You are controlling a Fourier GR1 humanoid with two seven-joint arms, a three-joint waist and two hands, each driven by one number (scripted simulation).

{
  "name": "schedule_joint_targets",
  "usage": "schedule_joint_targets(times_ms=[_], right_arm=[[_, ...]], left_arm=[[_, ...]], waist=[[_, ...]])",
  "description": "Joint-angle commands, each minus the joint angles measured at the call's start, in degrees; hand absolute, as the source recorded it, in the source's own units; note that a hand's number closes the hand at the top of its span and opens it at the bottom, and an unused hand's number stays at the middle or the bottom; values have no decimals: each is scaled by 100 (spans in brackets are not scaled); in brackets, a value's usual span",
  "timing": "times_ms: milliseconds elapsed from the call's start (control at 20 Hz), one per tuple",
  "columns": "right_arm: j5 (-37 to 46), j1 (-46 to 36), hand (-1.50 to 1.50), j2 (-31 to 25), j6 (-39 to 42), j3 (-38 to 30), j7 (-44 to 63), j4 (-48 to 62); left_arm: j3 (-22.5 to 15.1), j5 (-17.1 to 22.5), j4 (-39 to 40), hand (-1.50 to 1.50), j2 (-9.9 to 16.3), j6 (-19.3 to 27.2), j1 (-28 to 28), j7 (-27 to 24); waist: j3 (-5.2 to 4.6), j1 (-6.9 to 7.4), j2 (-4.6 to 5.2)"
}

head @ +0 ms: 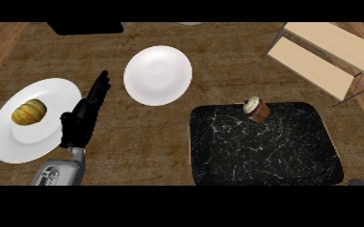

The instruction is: Pick the can from the tray and place it in the tiered shelf

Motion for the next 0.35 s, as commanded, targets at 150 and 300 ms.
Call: schedule_joint_targets(times_ms=[150, 300], right_arm=[[-296, 805, -150, 608, 2512, -84, 116, -2465], [-449, 1027, -150, 839, 3332, -96, 37, -3681]], left_arm=[[-5, -51, 37, 0, -7, 20, 164, -95], [178, 145, 63, 0, 107, -143, 207, -254]], waist=[[-1, -112, -33], [-5, -65, -17]])
